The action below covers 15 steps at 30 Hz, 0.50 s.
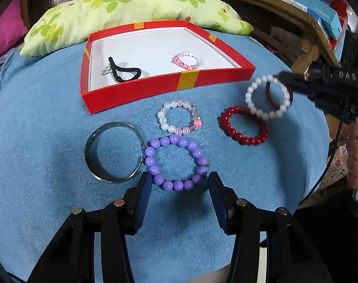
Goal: Organize jewelry
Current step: 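Grasp the purple bead bracelet with the left tool while the right tool grasps the maroon ring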
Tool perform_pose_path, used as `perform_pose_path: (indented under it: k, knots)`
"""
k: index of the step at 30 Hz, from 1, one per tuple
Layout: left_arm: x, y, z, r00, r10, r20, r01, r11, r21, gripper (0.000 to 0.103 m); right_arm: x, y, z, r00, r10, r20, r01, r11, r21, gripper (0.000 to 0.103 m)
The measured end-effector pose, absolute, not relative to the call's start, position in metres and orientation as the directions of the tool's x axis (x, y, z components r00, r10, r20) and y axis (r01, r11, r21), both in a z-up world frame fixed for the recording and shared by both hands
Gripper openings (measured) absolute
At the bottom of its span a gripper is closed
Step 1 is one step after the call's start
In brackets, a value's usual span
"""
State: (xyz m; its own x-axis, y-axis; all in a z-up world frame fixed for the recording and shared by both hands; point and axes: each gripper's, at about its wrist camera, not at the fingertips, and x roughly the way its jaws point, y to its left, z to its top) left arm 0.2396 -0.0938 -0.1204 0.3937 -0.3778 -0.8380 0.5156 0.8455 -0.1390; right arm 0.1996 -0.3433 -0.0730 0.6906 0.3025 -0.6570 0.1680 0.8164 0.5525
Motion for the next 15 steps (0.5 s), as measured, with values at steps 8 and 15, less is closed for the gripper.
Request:
perform_pose_path:
  k: [8,15]
  knots:
    - [0.239,-0.105,-0.122,0.431,-0.379,-0.819,0.534,0.839,-0.108,0.022,0.197,-0.371,-0.095,0.632,0.289,-0.719,0.28,0.781,0.559,0.011]
    - [0.239,-0.101,-0.121,0.434,-0.391,-0.812,0.535,0.837,-0.117,0.018,0.19,-0.387,-0.096,0.64,0.284,-0.714,0.3,0.763,0.572,0.011]
